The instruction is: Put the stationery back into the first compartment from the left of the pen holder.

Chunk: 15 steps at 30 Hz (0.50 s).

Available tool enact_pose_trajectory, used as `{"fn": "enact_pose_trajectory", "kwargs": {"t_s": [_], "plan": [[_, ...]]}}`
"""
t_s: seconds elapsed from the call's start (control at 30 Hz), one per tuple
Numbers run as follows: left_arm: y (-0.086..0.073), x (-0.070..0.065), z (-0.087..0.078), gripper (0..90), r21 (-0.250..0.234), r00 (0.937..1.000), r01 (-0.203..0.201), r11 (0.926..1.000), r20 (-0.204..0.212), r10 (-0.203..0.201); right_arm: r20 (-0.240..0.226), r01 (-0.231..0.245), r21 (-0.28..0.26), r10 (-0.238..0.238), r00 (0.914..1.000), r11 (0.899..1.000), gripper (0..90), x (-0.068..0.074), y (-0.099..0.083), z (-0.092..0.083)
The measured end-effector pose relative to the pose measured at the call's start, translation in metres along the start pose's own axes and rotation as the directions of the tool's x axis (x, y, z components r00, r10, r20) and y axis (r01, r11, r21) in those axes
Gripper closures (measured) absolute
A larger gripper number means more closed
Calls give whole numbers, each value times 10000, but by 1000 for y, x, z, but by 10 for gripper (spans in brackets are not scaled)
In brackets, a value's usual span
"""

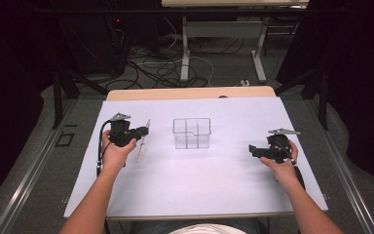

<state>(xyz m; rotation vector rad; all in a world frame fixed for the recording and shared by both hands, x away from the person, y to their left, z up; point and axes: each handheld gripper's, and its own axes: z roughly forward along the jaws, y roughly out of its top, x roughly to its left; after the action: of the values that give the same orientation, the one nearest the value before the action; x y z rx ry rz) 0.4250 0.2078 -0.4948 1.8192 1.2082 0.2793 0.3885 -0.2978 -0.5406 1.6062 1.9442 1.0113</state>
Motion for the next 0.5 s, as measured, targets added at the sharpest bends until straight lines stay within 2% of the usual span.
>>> {"fn": "enact_pose_trajectory", "kwargs": {"t_s": [0.3,0.4,0.5], "plan": [[-1,0,-6,802,-769,9991,393,9963,207,-378,-9,70,-30,-70,10000,10000,53,2,1,0],[0,-1,-7,802,-1046,9979,602,9927,306,-573,-1,145,-1,-145,9999,9999,53,3,1,1],[0,-2,-9,802,-1331,9979,608,9892,299,-573,-11,199,-45,-199,9998,9998,53,3,1,0]]}}
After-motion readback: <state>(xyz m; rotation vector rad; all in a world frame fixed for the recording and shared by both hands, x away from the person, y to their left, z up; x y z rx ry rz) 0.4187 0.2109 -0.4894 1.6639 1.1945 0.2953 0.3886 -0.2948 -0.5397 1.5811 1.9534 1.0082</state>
